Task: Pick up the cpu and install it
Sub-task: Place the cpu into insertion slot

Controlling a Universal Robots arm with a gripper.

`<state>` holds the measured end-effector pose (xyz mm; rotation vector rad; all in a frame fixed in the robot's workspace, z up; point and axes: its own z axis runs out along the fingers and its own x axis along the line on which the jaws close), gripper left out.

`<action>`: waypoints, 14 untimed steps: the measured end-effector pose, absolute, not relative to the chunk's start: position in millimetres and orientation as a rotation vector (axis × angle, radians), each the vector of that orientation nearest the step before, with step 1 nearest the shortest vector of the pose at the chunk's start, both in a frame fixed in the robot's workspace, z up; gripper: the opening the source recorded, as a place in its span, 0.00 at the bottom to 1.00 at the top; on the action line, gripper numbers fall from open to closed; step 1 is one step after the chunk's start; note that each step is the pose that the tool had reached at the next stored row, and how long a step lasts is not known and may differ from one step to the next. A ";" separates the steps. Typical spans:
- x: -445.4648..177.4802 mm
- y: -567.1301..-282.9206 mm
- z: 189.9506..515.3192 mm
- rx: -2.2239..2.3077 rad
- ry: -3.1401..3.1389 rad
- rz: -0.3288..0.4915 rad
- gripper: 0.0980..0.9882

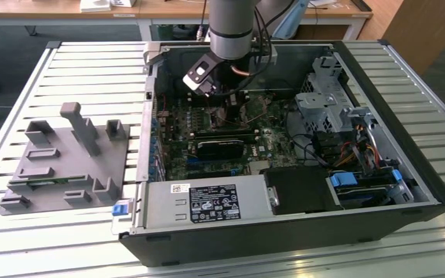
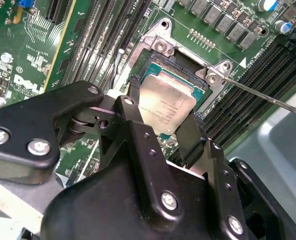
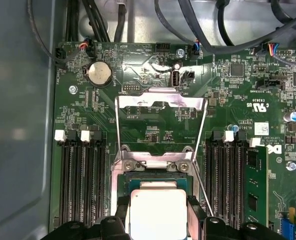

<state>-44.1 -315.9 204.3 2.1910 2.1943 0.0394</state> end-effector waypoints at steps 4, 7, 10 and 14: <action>-44.1 -315.9 202.6 2.194 2.191 0.039 0.49; -44.3 -315.9 201.4 2.200 2.185 0.038 0.49; -44.3 -315.9 199.9 2.204 2.181 0.038 0.49; -44.3 -315.9 197.5 2.205 2.182 0.035 0.49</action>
